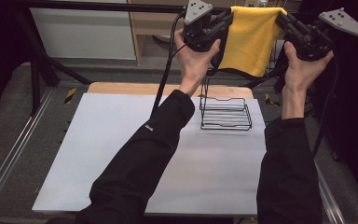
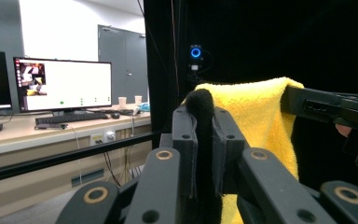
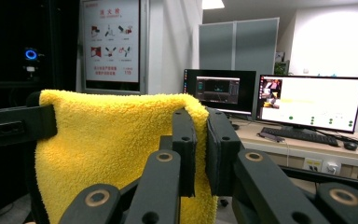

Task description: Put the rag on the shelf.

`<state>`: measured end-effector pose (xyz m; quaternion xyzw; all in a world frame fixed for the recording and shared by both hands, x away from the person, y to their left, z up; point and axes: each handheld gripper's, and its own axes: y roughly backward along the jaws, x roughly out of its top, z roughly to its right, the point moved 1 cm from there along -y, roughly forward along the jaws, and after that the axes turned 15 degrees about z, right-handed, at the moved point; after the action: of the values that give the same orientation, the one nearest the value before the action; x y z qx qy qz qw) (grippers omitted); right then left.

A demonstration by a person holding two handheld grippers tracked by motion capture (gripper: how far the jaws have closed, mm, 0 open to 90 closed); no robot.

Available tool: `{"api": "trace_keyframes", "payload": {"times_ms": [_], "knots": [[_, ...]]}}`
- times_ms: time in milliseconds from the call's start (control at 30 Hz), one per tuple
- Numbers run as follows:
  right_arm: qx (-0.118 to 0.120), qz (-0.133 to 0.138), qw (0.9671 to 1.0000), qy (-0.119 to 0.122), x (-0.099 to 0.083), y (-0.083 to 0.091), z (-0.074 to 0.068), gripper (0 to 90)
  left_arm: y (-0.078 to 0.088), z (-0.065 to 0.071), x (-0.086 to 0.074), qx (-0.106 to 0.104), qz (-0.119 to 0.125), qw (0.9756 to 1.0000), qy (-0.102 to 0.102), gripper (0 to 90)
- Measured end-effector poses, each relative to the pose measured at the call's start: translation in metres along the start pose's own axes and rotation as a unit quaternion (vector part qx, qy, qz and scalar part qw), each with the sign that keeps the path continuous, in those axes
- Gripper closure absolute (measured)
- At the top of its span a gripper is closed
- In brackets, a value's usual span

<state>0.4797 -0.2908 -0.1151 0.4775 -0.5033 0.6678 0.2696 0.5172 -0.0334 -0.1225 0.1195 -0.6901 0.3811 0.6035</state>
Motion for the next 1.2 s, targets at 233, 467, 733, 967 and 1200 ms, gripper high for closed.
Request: {"api": "trace_keyframes", "payload": {"times_ms": [233, 467, 733, 967, 1200], "knots": [[-0.001, -0.008, 1.0, 0.006, -0.011, -0.009, 0.006, 83.9, -0.003, -0.005, -0.013, -0.002, -0.006, 1.0, -0.005, 81.2], [0.008, -0.014, 0.9998, 0.012, -0.028, -0.015, 0.013, 83.9, -0.002, -0.008, -0.03, -0.002, -0.012, 0.9999, -0.011, 81.3], [0.014, -0.037, 0.9989, 0.024, -0.053, -0.015, 0.014, 83.9, 0.005, -0.015, -0.053, 0.001, -0.035, 0.9992, -0.02, 81.3], [0.021, -0.056, 0.9981, 0.017, -0.07, -0.007, 0.011, 83.7, 0.016, -0.018, -0.069, -0.003, -0.05, 0.9986, -0.019, 81.3], [0.025, -0.086, 0.9956, 0.028, -0.076, 0.0, 0.009, 83.5, 0.024, -0.017, -0.08, -0.009, -0.065, 0.9976, -0.021, 81.3]]}}
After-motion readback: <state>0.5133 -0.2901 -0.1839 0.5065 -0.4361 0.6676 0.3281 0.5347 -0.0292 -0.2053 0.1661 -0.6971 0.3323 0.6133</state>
